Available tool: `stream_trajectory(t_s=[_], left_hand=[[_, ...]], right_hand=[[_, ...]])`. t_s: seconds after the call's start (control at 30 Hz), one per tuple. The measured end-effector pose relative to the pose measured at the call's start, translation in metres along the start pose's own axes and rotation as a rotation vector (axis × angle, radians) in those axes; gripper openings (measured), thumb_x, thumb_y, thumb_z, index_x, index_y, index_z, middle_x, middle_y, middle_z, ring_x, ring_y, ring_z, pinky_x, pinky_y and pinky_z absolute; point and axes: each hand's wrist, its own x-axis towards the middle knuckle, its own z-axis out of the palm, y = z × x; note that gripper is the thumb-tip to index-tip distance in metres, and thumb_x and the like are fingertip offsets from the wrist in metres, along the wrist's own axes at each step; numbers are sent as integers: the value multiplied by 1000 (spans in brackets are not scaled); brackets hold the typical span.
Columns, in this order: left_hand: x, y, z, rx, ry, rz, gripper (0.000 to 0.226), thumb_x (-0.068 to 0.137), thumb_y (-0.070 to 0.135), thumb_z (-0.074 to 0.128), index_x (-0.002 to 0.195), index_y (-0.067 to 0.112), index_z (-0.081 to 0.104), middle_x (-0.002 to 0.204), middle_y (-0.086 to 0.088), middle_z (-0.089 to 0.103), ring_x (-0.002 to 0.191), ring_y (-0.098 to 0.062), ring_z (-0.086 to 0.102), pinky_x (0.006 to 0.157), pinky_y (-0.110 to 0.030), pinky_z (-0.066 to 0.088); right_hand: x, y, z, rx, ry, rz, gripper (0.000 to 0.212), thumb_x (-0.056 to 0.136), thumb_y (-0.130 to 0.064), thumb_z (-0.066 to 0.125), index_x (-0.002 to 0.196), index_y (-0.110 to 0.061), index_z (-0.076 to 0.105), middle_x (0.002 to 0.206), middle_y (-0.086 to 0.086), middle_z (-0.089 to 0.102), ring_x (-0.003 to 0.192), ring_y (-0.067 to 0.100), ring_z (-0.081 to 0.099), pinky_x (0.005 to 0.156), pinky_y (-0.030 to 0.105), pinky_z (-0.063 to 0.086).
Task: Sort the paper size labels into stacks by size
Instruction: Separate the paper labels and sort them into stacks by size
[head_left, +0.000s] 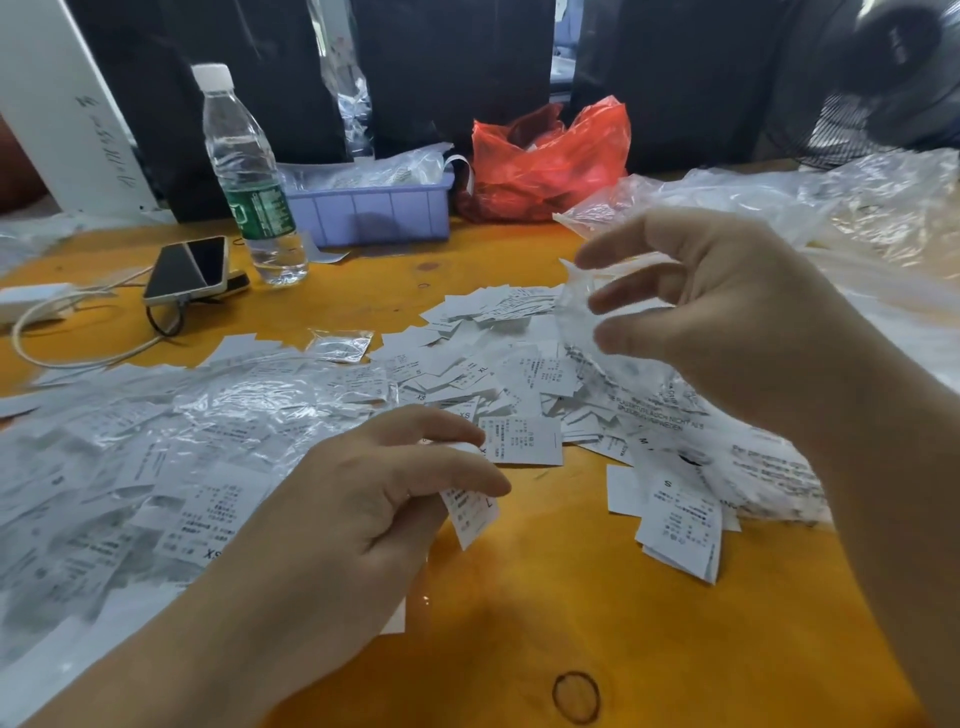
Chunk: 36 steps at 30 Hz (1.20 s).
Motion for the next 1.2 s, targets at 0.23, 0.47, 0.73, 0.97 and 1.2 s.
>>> stream_trajectory(t_s=[0.23, 0.47, 0.73, 0.97, 1.2], left_hand=[[3, 14, -7, -215, -34, -220, 41, 75, 19, 39, 83, 42, 71, 104, 24, 62, 95, 1, 58, 65, -15, 45], [0, 12, -16, -555, 27, -428, 31, 68, 24, 42, 77, 28, 70, 78, 3, 64, 69, -14, 62, 66, -49, 54], [8, -2, -18, -952, 3, -574, 28, 58, 39, 61, 72, 21, 76, 75, 0, 61, 60, -13, 57, 56, -34, 47], [5, 8, -20, -756, 77, -540, 22, 76, 42, 65, 73, 21, 72, 73, 2, 68, 63, -16, 56, 65, -37, 43], [5, 12, -21, -683, 169, -478, 22, 65, 47, 71, 71, 26, 70, 60, 9, 65, 54, -6, 56, 55, -20, 47]], right_hand=[[-6, -14, 26, 828, -218, 132, 42, 51, 5, 67, 91, -8, 67, 89, 4, 70, 82, 16, 71, 68, 22, 59], [-8, -13, 47, 898, -179, 206, 35, 52, 6, 68, 85, -6, 67, 85, 8, 69, 83, 20, 70, 67, 23, 58], [-12, -9, 60, 793, -193, 200, 31, 45, -3, 78, 71, -19, 75, 81, 4, 72, 86, 19, 72, 72, 23, 57], [-12, -7, 66, 772, -234, 192, 23, 61, -6, 76, 77, -22, 75, 86, 5, 70, 82, 21, 71, 68, 25, 56], [-14, -5, 74, 740, -444, 343, 17, 74, -25, 72, 88, -15, 75, 73, 12, 69, 61, 20, 63, 49, 28, 50]])
